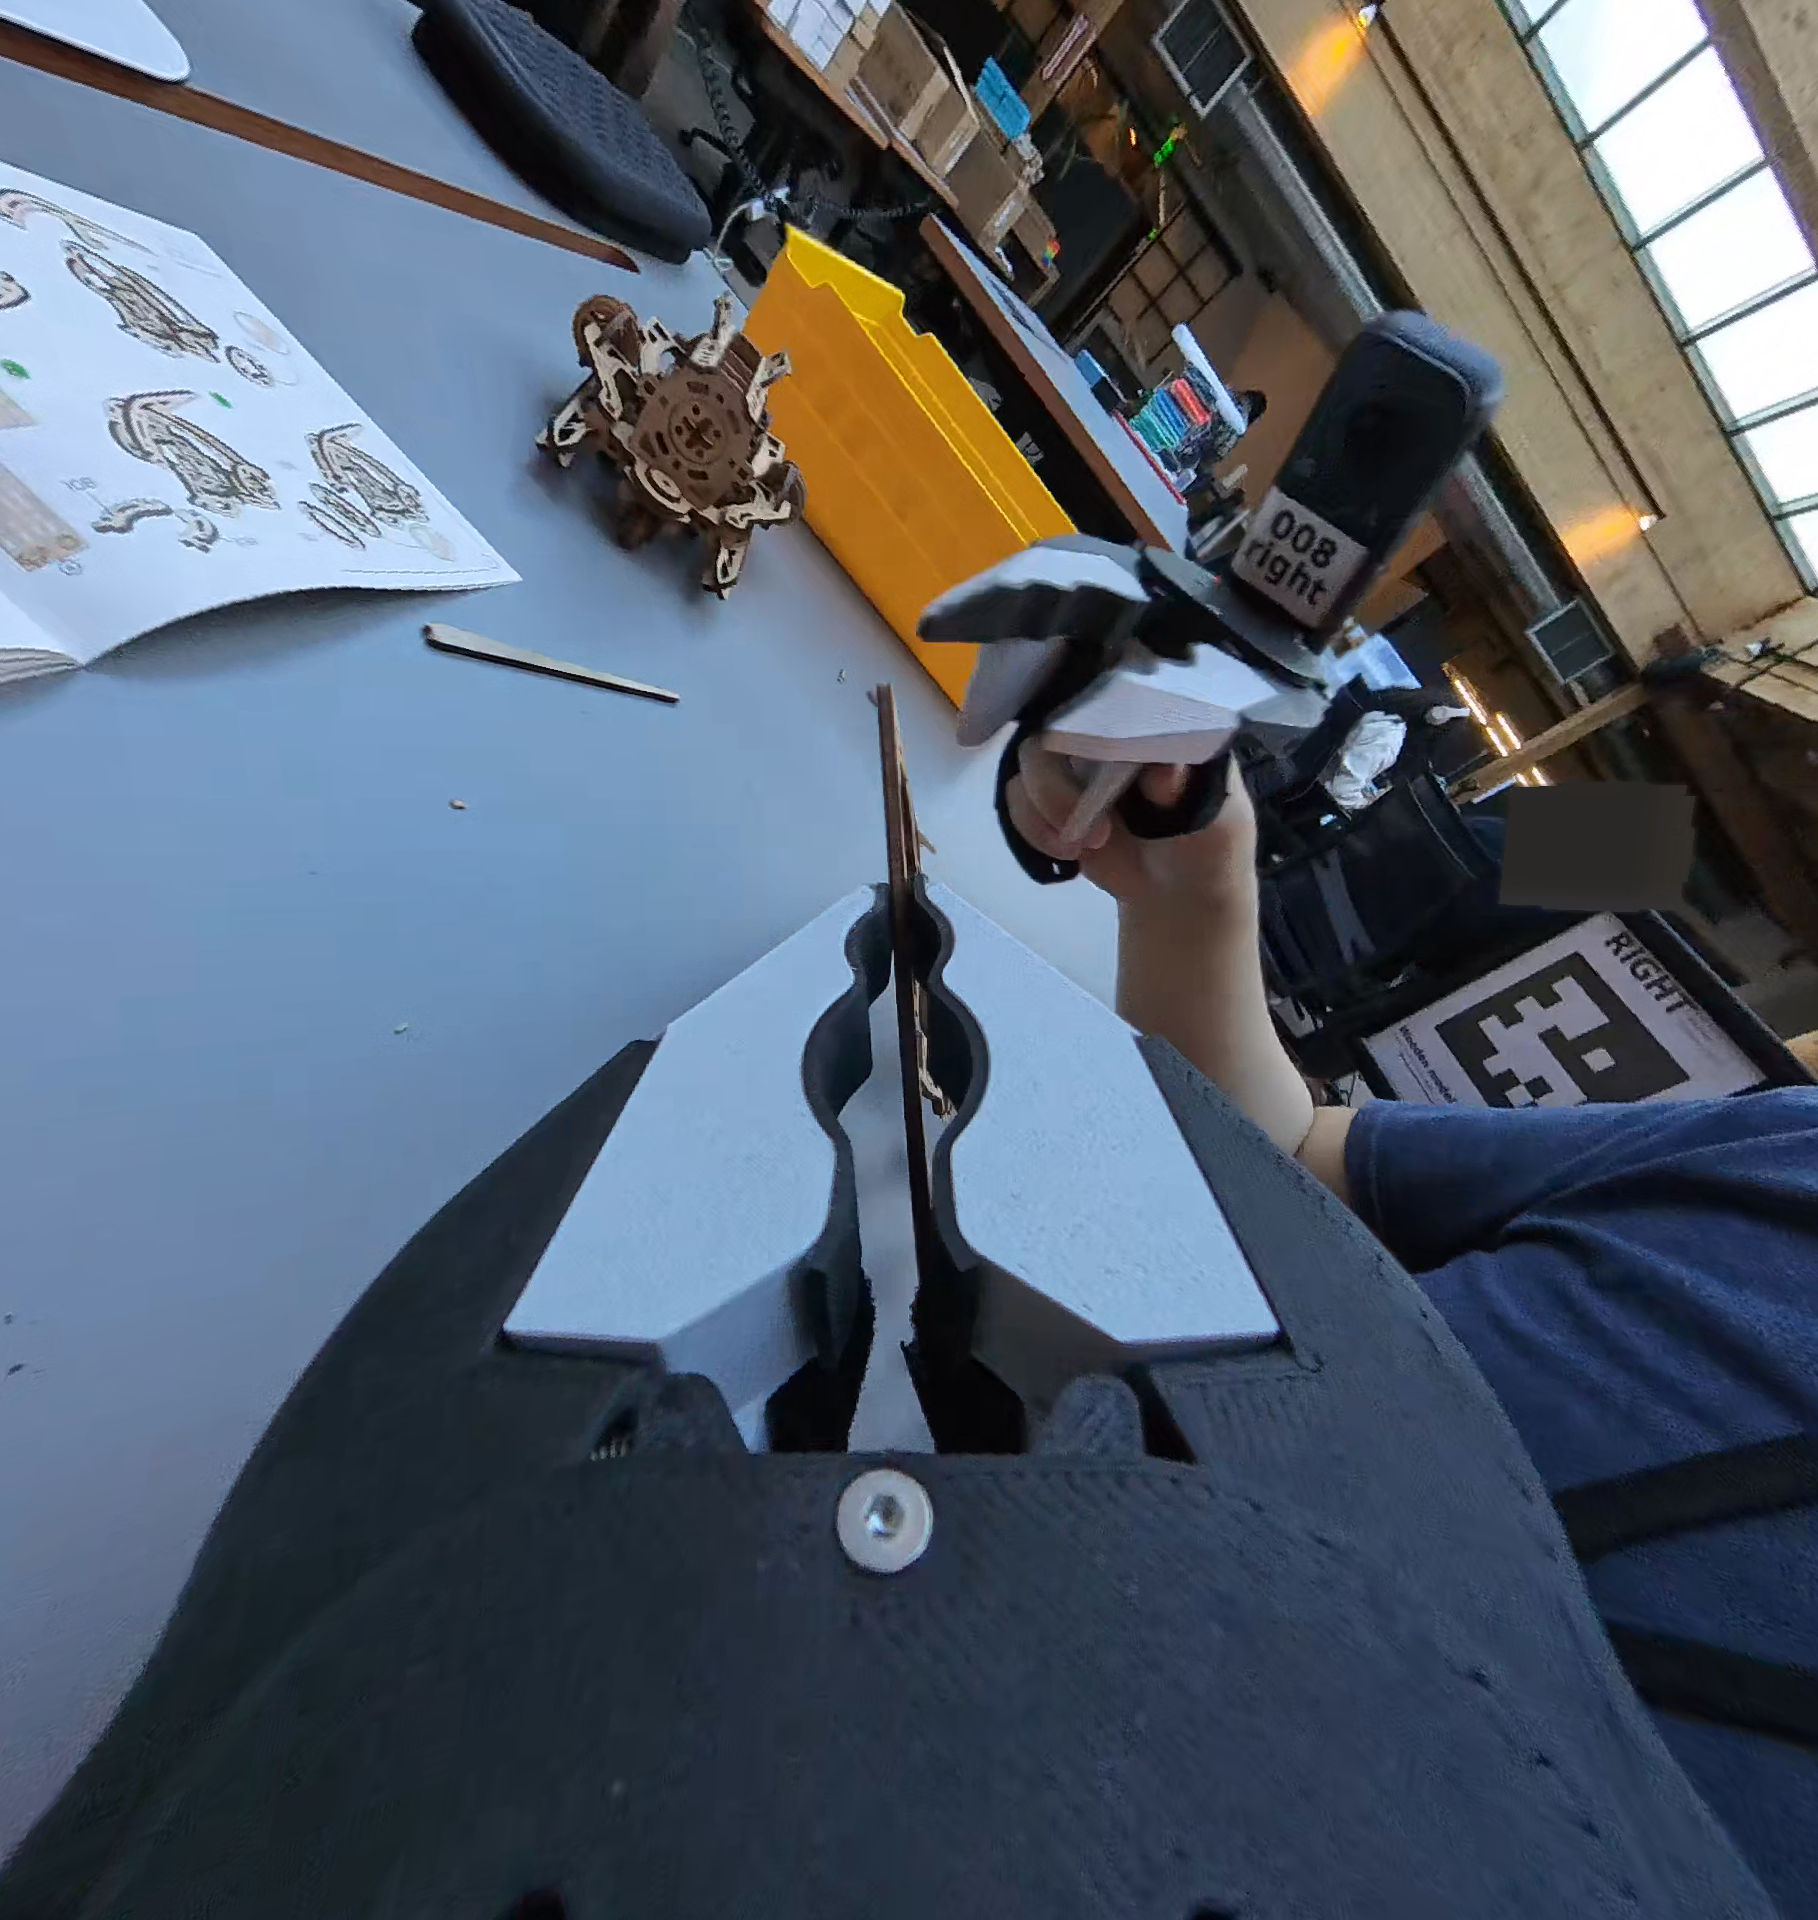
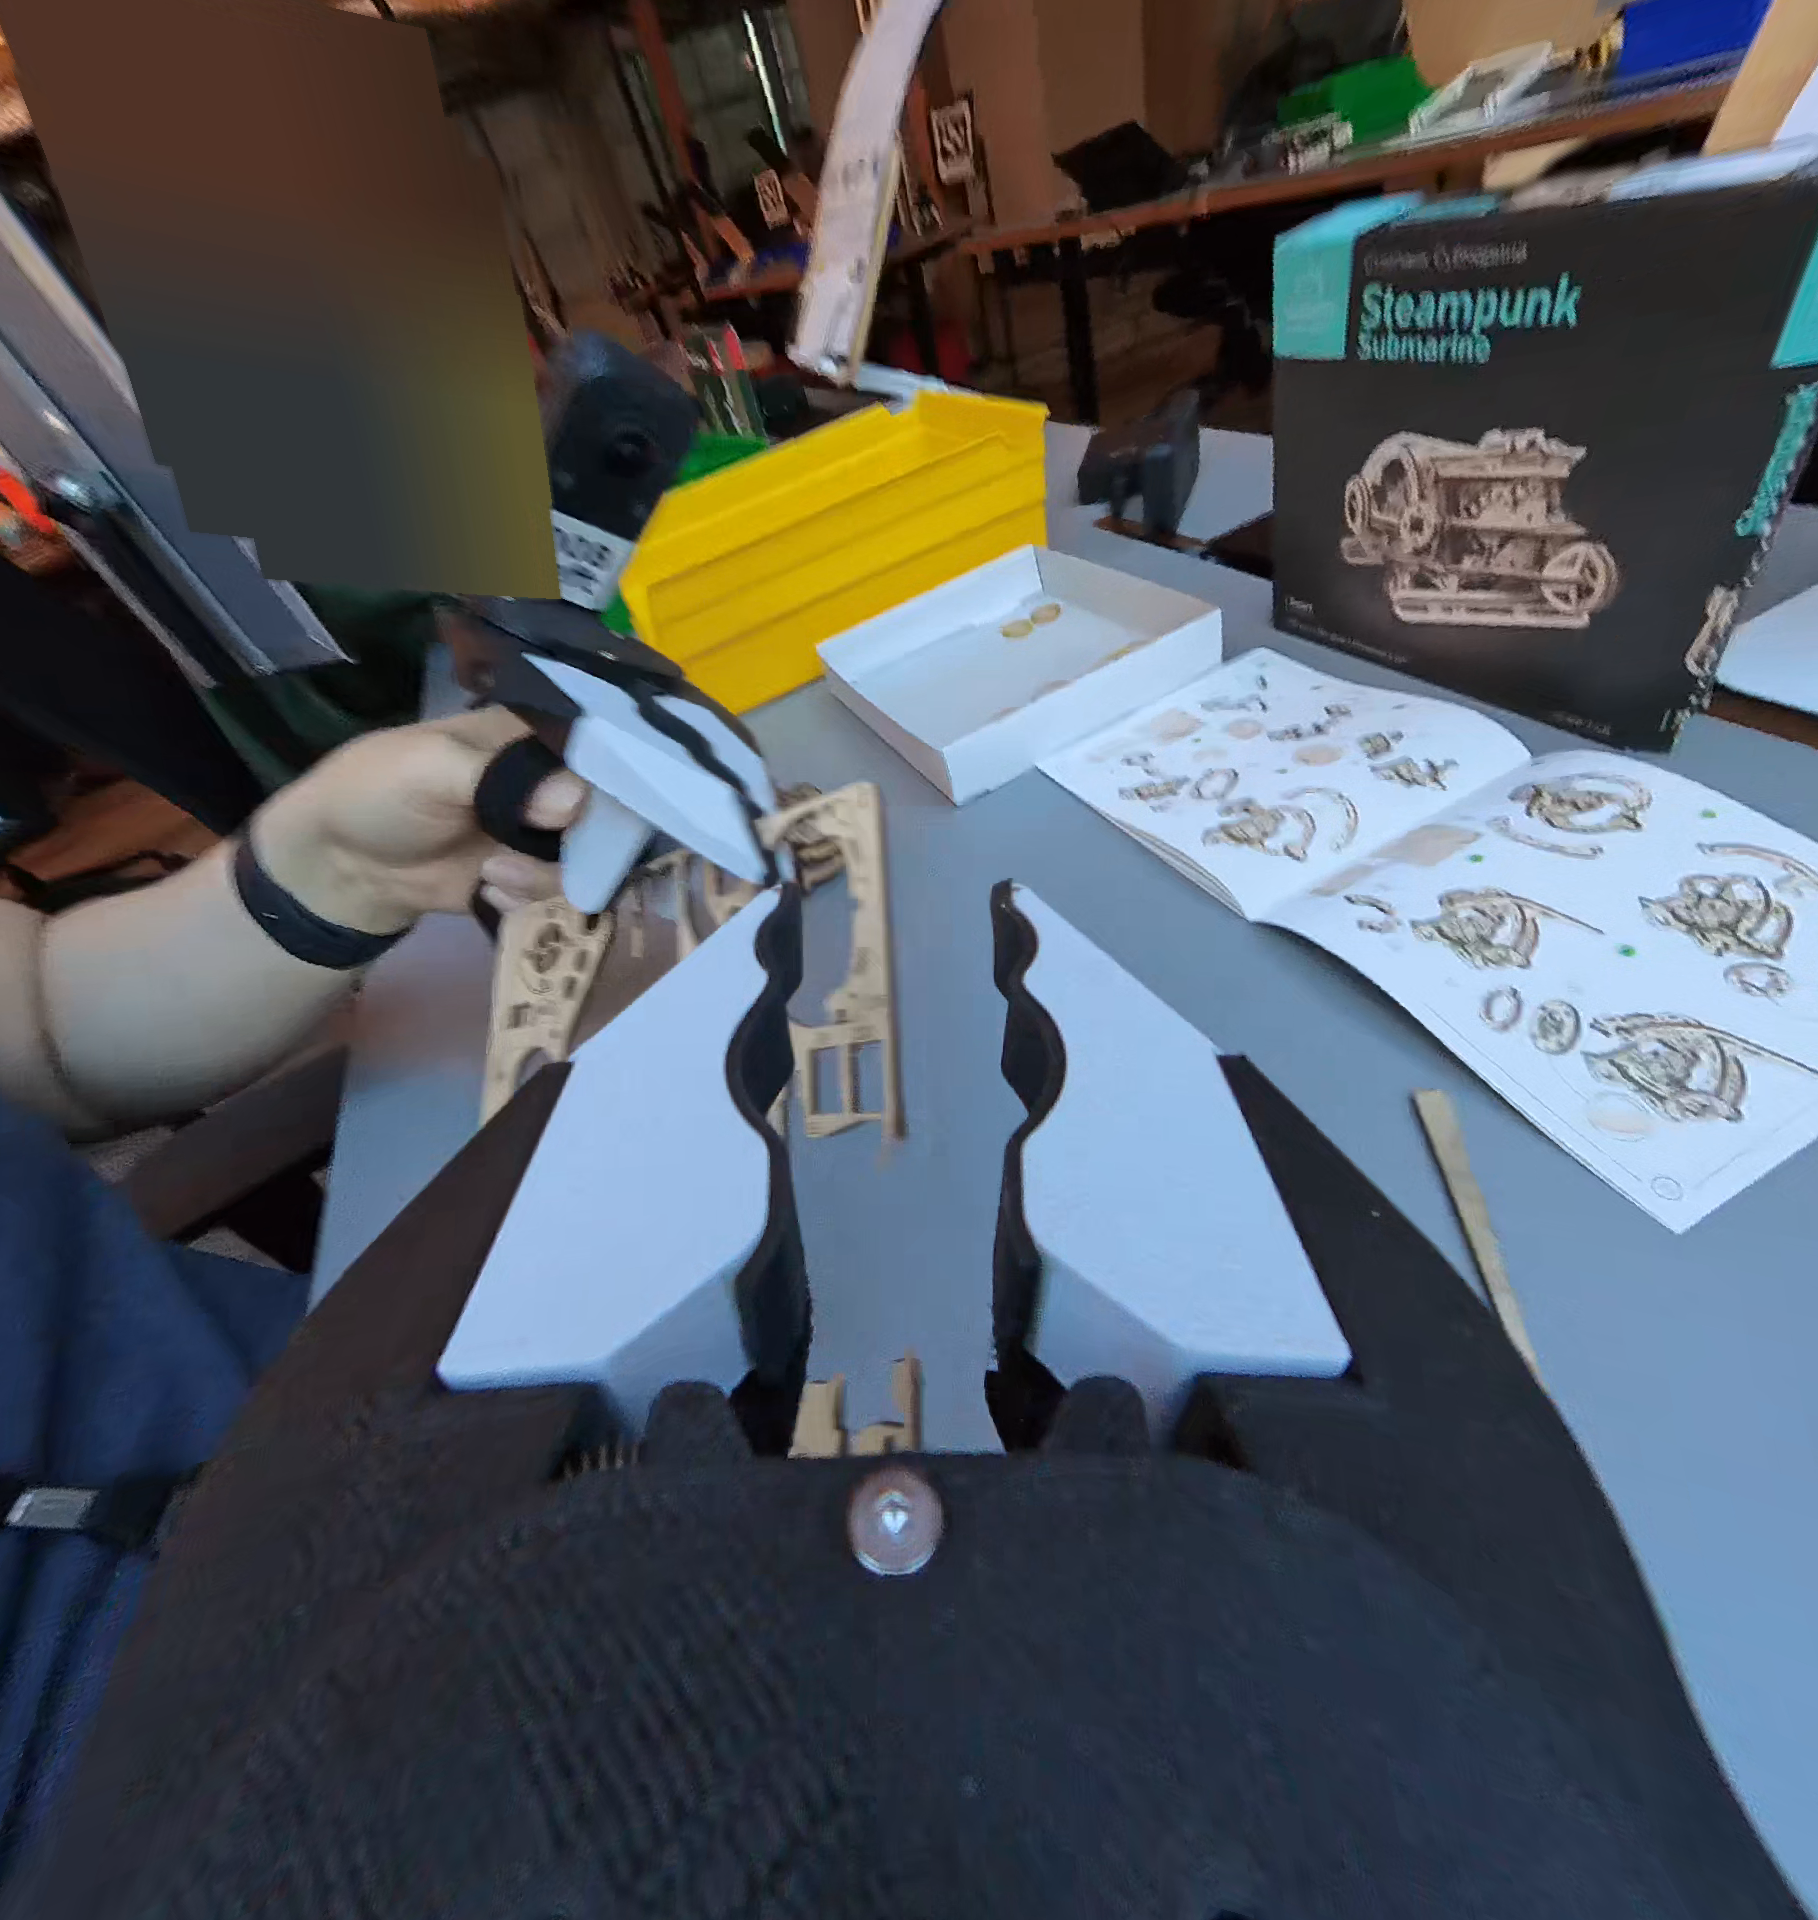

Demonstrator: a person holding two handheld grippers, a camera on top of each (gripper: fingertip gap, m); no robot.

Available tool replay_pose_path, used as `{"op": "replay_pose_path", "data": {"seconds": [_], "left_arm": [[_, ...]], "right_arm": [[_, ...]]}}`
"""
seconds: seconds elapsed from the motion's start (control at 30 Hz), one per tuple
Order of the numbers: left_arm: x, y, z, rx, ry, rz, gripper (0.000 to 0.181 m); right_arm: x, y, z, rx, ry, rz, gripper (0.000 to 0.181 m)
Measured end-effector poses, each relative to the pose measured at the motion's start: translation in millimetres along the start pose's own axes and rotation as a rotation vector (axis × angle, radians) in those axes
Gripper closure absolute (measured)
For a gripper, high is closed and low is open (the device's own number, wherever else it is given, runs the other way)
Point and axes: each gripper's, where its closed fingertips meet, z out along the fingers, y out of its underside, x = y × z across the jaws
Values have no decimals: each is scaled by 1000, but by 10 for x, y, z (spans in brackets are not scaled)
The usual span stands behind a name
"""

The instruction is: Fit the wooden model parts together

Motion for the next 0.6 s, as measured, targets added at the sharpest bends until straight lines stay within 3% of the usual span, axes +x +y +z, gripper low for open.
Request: {"op": "replay_pose_path", "data": {"seconds": [0.1,0.17,0.3,0.37,0.53,0.6], "left_arm": [[34,66,-28,-34,-17,48,181],[45,90,-27,-66,-31,88,181],[137,107,11,-110,12,121,181],[131,126,34,-137,27,110,181],[36,180,71,-231,70,91,178],[-35,95,115,-216,55,134,162]], "right_arm": [[-26,171,124,-133,-67,-19,155],[-154,191,169,-175,-172,16,155],[-174,247,252,-240,-235,45,155],[-247,227,252,-226,-309,67,173],[-226,312,251,-198,-363,203,177],[-182,350,274,-168,-355,246,179]]}}
